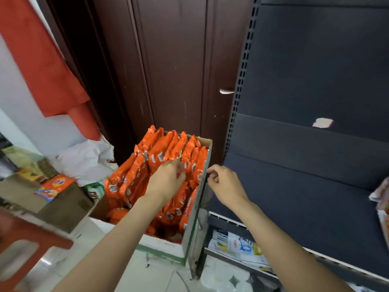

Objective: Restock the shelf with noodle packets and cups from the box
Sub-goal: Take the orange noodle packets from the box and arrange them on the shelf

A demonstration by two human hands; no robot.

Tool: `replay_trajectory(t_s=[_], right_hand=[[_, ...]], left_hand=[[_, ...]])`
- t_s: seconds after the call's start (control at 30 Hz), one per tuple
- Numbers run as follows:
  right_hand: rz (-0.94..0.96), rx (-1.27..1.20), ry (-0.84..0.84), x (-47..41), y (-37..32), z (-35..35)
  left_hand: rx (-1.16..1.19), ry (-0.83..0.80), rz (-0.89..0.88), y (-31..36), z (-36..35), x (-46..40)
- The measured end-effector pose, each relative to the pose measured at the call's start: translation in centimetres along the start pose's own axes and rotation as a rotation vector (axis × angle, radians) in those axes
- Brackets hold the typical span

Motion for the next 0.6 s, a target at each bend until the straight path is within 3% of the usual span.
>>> replay_trajectory(t_s=[0.3,0.47,0.6], right_hand=[[0.054,-0.046,-0.032,-7.7,-5.6,-4.3],[0.095,-0.098,-0.065,-11.1,-8.6,-6.8],[0.076,-0.139,-0.17,-11.9,-11.1,-10.5]], left_hand=[[-0.042,0.039,0.005,-7.6,4.5,-6.6],[-0.243,-0.002,0.116,-11.7,6.4,-8.3],[-0.229,-0.073,0.22,-14.9,7.8,-7.8]])
Point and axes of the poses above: each hand's wrist, its own x-axis away from the middle knuckle, its own z-axis out of the back of the hand, y = z × x, the point moved 7 cm from there along -x, towards the middle knuckle, and after that the axes turned 15 degrees about x, right-handed, at the moved point
